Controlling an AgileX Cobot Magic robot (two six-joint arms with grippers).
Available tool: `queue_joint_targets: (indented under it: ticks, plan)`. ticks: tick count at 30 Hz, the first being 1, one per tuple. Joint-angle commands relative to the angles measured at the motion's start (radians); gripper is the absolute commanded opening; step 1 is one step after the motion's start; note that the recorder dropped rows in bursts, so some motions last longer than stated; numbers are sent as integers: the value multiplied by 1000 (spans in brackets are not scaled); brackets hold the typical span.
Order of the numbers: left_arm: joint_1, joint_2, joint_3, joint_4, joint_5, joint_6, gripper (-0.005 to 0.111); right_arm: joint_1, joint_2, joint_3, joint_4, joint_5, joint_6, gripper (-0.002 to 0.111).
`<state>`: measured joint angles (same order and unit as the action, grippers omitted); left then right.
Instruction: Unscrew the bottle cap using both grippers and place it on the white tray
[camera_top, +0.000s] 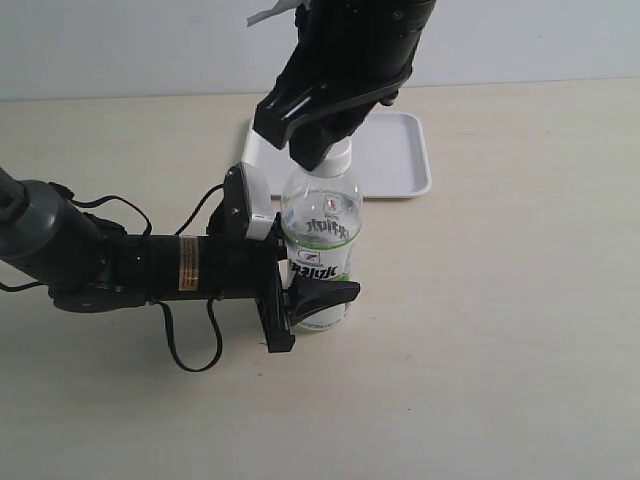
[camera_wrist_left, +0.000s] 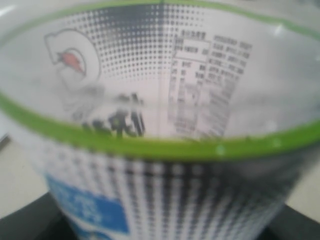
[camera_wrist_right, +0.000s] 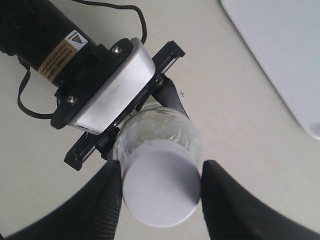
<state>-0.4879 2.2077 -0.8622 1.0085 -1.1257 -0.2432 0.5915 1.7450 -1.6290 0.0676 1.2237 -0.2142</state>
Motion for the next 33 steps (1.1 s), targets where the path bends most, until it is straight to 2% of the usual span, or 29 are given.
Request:
queue_joint_targets:
  ticks: [1, 16, 33]
  plan:
    - [-1, -11, -2, -1, -6, 1, 0, 2, 17, -3, -36, -3, -15, 0]
    - [-1, -11, -2, 1, 7, -3, 0, 2, 17, -3, -41, -3, -225, 0]
    - [-1, -11, -2, 5, 36, -3, 0, 2, 17, -3, -35, -3, -623, 0]
